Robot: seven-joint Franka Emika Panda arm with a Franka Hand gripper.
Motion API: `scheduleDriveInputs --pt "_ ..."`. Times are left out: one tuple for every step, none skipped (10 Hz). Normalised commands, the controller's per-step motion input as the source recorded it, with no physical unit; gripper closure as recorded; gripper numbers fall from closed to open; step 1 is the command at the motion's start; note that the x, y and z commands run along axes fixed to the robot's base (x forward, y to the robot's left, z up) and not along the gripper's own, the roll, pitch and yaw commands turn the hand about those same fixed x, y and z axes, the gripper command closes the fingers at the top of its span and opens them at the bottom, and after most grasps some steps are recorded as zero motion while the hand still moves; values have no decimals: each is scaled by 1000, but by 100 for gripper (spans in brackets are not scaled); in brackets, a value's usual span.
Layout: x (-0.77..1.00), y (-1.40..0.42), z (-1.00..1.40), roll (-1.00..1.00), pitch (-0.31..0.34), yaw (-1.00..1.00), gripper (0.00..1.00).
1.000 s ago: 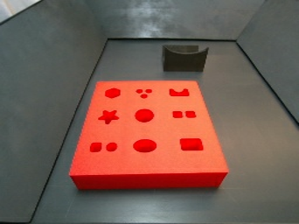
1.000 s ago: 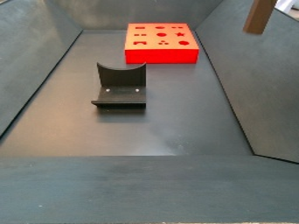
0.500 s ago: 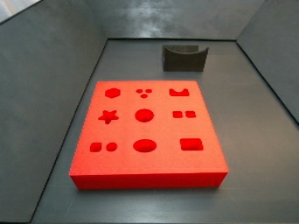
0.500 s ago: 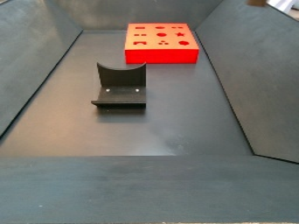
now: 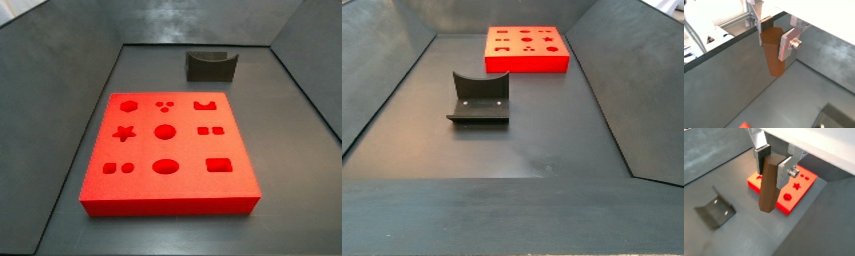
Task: Pick up the hexagon object. Move up. Move to above the board. Insert the hexagon object.
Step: Move to above the board, then insert the hexagon object.
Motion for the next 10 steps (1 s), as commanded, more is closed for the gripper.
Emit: scheduleDriveInputs --pt "579 -1000 58 -3 117 6 100" --pt "590 -1000 57 17 117 12 100" --pt "611 -1000 56 1 126 10 100" --pt "627 -1000 64 7 128 10 100" --pt "630 -1000 71 13 126 12 100" --pt "669 -995 74 33 138 5 100" --pt "567 -804 68 44 143 8 100" --pt "347 -442 45 77 151 9 100" --pt "222 -262 40 68 117 10 100" --pt "-29 43 0 -14 0 0 100"
